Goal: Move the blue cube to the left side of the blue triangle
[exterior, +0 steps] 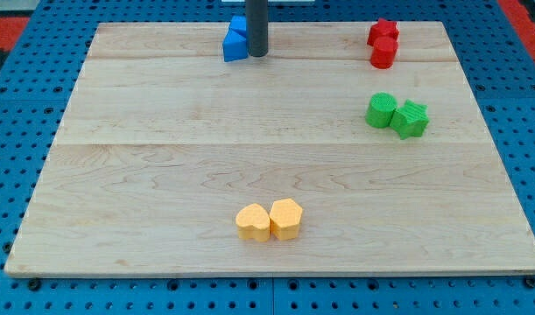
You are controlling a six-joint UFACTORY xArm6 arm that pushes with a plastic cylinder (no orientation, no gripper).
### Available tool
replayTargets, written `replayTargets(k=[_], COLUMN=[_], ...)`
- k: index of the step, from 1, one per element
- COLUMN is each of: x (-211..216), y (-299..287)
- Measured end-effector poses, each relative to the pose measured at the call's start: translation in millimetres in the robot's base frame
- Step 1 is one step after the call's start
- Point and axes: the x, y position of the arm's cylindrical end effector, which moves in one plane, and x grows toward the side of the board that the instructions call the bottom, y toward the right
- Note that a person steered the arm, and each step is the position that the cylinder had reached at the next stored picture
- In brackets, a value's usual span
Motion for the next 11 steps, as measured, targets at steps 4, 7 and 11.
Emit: replayTargets(k=[4,7,11], x=[-70.4,-70.6,-41.2], y=[19.0,-19.2,-85.6])
